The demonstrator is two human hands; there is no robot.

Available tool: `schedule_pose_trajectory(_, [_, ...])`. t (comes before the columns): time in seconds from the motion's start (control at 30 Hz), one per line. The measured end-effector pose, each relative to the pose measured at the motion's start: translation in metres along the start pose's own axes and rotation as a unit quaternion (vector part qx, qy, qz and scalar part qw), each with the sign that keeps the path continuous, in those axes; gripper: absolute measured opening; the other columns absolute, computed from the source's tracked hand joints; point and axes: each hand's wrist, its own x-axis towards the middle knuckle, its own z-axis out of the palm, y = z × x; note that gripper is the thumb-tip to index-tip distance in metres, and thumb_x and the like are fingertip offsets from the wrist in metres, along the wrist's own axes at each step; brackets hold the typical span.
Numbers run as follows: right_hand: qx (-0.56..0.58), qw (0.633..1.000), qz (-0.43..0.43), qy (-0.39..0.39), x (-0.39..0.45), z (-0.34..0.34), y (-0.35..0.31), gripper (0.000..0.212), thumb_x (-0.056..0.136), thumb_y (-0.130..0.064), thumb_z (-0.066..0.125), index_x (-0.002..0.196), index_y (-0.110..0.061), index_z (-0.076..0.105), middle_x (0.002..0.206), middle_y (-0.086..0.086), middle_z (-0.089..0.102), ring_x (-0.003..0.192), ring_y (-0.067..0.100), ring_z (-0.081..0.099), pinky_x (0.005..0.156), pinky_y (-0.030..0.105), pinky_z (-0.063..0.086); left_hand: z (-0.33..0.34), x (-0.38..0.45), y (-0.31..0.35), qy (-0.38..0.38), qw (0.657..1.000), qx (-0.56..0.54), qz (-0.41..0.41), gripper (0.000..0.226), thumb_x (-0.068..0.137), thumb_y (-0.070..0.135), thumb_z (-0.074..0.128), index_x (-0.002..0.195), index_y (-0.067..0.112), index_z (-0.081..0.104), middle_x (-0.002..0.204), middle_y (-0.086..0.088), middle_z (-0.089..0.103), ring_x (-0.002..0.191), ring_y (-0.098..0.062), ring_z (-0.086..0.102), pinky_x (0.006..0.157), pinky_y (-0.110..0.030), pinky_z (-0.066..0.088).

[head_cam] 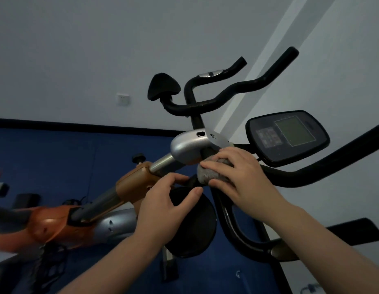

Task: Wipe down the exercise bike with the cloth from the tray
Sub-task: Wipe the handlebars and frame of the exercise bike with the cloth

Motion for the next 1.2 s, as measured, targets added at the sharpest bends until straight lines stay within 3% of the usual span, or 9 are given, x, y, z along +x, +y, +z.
schedule_pose_trajectory(0.07, [0.045,0.999,0.014,0.022,0.007,-0.001,-0.002,0.034,0.088,-0.032,0.061,0.120,-0.022,0.063,0.107,-0.003,0.056,0.102,0.014,0.052,0.091,0.032,0.044,0.000,0.000,0.000,0.003,1.000,-0.004,-0.004,0.040,0.067,0.070,0.058,0.096,0.042,0.060,0.095,0.024,0.065,0.094,0.007,0.059,0.081,-0.033,0.054])
schedule_pose_trajectory(0.17, [0.092,0.995,0.015,0.032,0.014,0.010,-0.019,0.031,0.083,-0.027,0.068,0.113,-0.021,0.066,0.100,-0.003,0.056,0.094,0.013,0.054,0.084,0.031,0.046,0.000,0.000,0.003,-0.008,1.000,0.000,-0.001,0.041,0.066,0.070,0.061,0.096,0.042,0.059,0.094,0.023,0.065,0.092,0.006,0.060,0.080,-0.034,0.054])
schedule_pose_trajectory(0.3, [0.043,0.999,-0.028,0.014,0.019,0.006,-0.012,0.027,0.081,-0.020,0.073,0.107,-0.015,0.071,0.094,0.003,0.059,0.091,0.019,0.053,0.081,0.036,0.046,-0.001,-0.001,0.002,-0.007,1.000,0.018,-0.016,0.048,0.059,0.075,0.063,0.096,0.046,0.057,0.095,0.025,0.064,0.094,0.005,0.059,0.080,-0.035,0.054])
schedule_pose_trajectory(0.43, [0.027,0.994,0.067,0.085,0.026,-0.003,-0.006,0.024,0.083,-0.022,0.071,0.106,-0.015,0.069,0.091,0.000,0.053,0.091,0.015,0.049,0.081,0.028,0.043,0.000,-0.001,0.002,-0.003,1.000,0.010,-0.026,0.048,0.056,0.076,0.064,0.094,0.048,0.057,0.095,0.027,0.064,0.094,0.006,0.059,0.081,-0.035,0.054])
schedule_pose_trajectory(0.63, [0.027,0.999,0.019,0.030,0.011,0.006,-0.028,0.024,0.079,-0.019,0.073,0.103,-0.012,0.070,0.089,0.006,0.055,0.087,0.020,0.051,0.075,0.029,0.046,-0.003,-0.001,0.002,-0.022,1.000,0.013,-0.013,0.047,0.060,0.074,0.063,0.097,0.045,0.057,0.097,0.024,0.065,0.095,0.005,0.060,0.081,-0.037,0.054])
schedule_pose_trajectory(0.8, [-0.003,0.993,0.101,0.068,0.011,-0.013,-0.004,0.022,0.080,-0.019,0.074,0.101,-0.013,0.071,0.088,0.003,0.054,0.089,0.019,0.050,0.077,0.031,0.046,-0.005,0.000,0.004,-0.018,0.999,0.033,0.018,0.043,0.064,0.072,0.062,0.098,0.046,0.055,0.099,0.028,0.061,0.095,0.007,0.058,0.080,-0.032,0.053])
schedule_pose_trajectory(1.0, [0.034,0.992,0.092,0.080,0.014,0.011,-0.036,0.023,0.079,-0.016,0.072,0.102,-0.013,0.070,0.092,0.004,0.053,0.089,0.016,0.046,0.078,0.025,0.042,-0.008,0.002,0.007,-0.017,0.998,0.042,0.052,0.034,0.078,0.059,0.049,0.103,0.038,0.060,0.098,0.024,0.064,0.096,0.004,0.059,0.080,-0.036,0.052])
schedule_pose_trajectory(1.1, [0.014,0.984,0.149,0.101,-0.008,-0.005,-0.012,0.025,0.077,-0.013,0.074,0.102,-0.015,0.070,0.092,0.001,0.051,0.087,0.012,0.044,0.074,0.013,0.034,-0.011,0.006,0.013,-0.032,0.994,0.072,0.074,0.030,0.081,0.057,0.045,0.103,0.041,0.059,0.099,0.030,0.059,0.093,0.007,0.058,0.073,-0.026,0.051])
schedule_pose_trajectory(1.2, [-0.001,0.968,0.216,0.131,-0.016,-0.022,0.005,0.027,0.077,-0.013,0.074,0.104,-0.016,0.070,0.092,-0.002,0.048,0.086,0.010,0.045,0.071,0.009,0.032,-0.007,0.015,0.024,-0.048,0.990,0.107,0.082,0.024,0.082,0.057,0.043,0.100,0.046,0.055,0.095,0.029,0.056,0.088,0.007,0.055,0.063,-0.019,0.046])
